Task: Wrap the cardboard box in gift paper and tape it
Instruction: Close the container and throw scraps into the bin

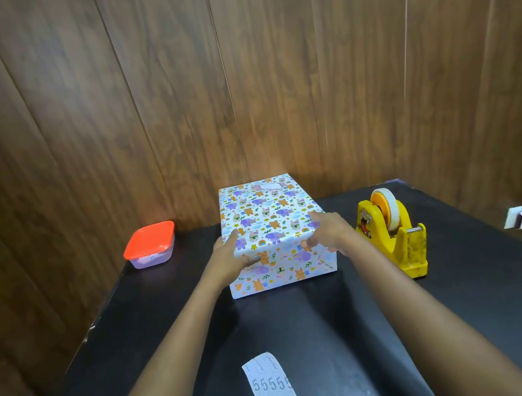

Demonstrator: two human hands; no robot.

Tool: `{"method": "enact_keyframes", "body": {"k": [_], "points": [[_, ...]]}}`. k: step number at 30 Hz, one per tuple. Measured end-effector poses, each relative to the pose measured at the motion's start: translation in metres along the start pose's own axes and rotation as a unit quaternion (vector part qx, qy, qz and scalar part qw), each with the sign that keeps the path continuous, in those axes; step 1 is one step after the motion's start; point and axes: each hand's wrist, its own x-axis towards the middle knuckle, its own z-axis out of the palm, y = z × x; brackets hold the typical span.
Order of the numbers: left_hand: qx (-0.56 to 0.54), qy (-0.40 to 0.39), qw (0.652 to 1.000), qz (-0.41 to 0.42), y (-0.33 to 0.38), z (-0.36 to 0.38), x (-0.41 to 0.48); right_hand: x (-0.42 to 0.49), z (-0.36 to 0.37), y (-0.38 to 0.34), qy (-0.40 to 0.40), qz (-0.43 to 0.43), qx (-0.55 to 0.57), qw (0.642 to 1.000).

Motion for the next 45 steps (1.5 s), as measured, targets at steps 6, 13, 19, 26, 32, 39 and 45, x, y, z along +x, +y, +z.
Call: {"method": "enact_keyframes", "body": {"k": [6,13,19,26,32,39,45], "points": [[-0.013,-0.009,1.000,-0.006,-0.003,0.000,0.002,-0.002,-0.001,-0.002,-0.010,-0.005,0.003,1.000],[0.218,0.108,0.967,0.076,0.020,0.016,-0.015,-0.044,-0.027,0.026,0.279,-0.083,-0.092,0.952],[0.167,0.107,0.956,0.217,0.078,0.074,-0.037,-0.064,-0.047,0.094,0.329,0.090,-0.020,0.940],[0.059,0.040,0.973,0.220,0.115,0.124,-0.043,-0.061,-0.047,0.131,0.248,0.067,0.080,0.963],[0.032,0.015,0.977,0.208,0.121,0.132,-0.043,-0.072,-0.069,0.165,0.265,0.067,0.079,0.959],[-0.009,-0.029,0.981,0.191,0.127,0.160,-0.043,-0.093,-0.121,0.221,0.315,0.086,0.106,0.939],[-0.029,-0.050,0.979,0.195,0.138,0.173,-0.044,-0.091,-0.149,0.244,0.308,0.103,0.095,0.941]]}}
